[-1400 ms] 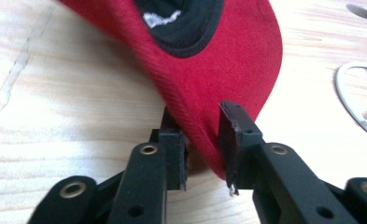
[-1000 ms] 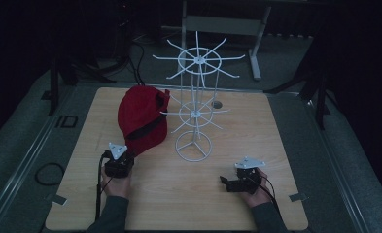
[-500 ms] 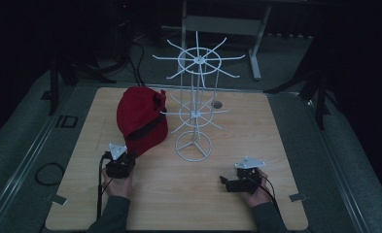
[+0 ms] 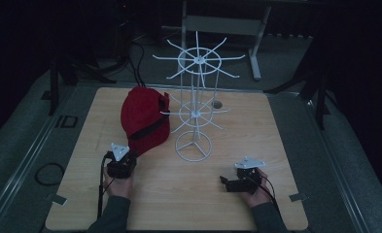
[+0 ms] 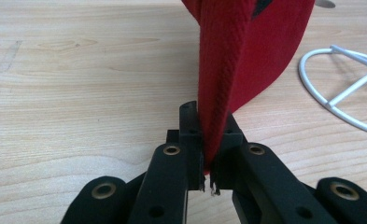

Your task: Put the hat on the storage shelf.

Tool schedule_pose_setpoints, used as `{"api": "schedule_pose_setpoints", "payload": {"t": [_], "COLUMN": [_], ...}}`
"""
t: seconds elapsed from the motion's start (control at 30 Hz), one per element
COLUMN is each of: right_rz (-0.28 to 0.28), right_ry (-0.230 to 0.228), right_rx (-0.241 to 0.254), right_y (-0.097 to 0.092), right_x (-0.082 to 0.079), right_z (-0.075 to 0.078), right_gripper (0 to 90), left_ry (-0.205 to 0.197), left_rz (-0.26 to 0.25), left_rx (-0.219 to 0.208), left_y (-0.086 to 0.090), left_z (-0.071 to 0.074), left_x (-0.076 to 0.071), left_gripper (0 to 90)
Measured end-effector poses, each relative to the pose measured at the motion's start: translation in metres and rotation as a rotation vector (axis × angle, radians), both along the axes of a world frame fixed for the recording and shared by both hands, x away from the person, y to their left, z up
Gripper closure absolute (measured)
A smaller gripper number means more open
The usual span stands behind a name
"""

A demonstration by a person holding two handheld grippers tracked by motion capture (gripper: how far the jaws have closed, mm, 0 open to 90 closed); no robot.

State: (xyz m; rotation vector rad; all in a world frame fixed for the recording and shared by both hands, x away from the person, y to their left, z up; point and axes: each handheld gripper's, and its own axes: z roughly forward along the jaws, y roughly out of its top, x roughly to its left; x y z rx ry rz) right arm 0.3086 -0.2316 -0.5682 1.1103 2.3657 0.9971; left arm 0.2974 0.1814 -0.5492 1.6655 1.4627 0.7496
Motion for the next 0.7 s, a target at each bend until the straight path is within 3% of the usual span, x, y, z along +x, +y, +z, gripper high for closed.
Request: {"api": "schedule_pose_setpoints", "payload": {"t": [0.17, 0.7], "right_rz": [0.0, 0.0], "right_ry": [0.0, -0.001], "right_rx": [0.0, 0.0], "right_y": [0.0, 0.0], "right_x": [0.0, 0.0], "right_z": [0.0, 0.0], "right_gripper": [13.1, 13.1], "left_ry": [0.004, 0.023], "left_rz": [-0.014, -0.017], "left_rx": [0.025, 0.011], "left_y": [-0.0042, -0.0043], "left_z": [-0.0021, -0.009], "left_x": [-0.0013, 0.0037], "left_gripper": [86.2, 83.3]}}
